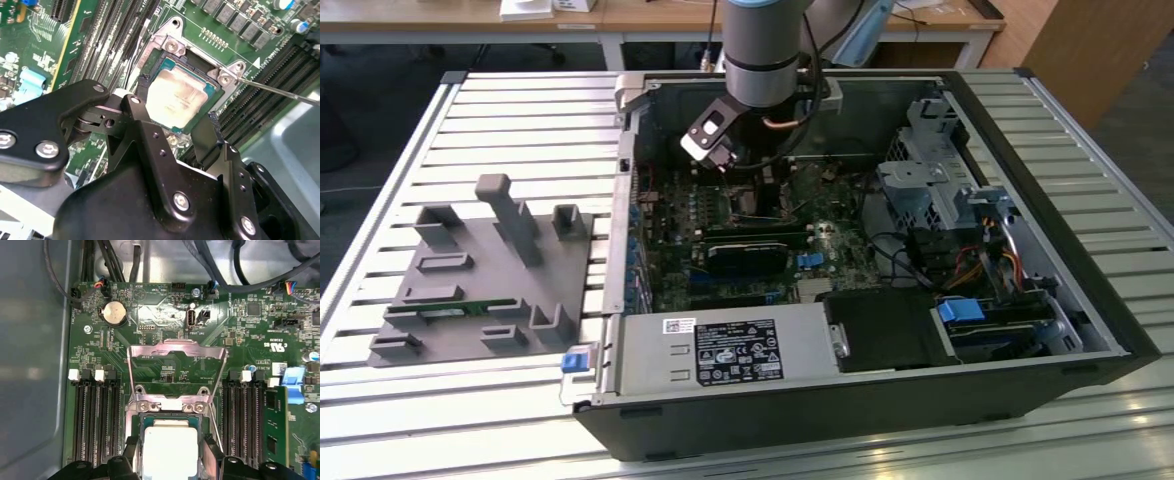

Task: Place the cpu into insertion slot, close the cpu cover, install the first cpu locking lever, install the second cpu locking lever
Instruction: 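Place the cpu into insertion slot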

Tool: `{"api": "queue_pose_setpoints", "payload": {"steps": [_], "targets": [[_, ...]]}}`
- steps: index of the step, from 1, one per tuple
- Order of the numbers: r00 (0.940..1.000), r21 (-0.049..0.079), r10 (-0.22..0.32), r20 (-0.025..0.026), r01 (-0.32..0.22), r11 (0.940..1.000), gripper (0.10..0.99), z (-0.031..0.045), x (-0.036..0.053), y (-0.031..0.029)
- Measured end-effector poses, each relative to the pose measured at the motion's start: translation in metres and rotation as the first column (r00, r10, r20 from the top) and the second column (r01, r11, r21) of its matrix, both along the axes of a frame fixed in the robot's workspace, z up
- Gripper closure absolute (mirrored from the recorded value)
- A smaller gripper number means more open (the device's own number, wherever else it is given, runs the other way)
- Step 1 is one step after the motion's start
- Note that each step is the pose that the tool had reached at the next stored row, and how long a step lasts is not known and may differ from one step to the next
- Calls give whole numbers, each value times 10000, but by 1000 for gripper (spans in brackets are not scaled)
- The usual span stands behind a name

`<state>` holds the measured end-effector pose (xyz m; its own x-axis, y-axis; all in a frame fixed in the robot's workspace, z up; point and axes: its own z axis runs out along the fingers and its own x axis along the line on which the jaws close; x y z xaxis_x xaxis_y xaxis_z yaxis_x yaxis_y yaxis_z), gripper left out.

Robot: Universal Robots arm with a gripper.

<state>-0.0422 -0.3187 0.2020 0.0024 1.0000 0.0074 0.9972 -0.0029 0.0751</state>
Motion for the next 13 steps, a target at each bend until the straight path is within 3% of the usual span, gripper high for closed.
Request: {"api": "queue_pose_setpoints", "payload": {"steps": [7,8,9,11,13], "targets": [[10000,1,0,-22,0,10000,482,109,0,0],[10000,0,0,-24,0,10000,549,119,0,0],[10000,0,0,-24,0,10000,549,125,0,0],[10000,3,0,-22,0,10000,671,129,0,-2],[10000,1,0,-24,0,10000,671,133,0,-3]]}}
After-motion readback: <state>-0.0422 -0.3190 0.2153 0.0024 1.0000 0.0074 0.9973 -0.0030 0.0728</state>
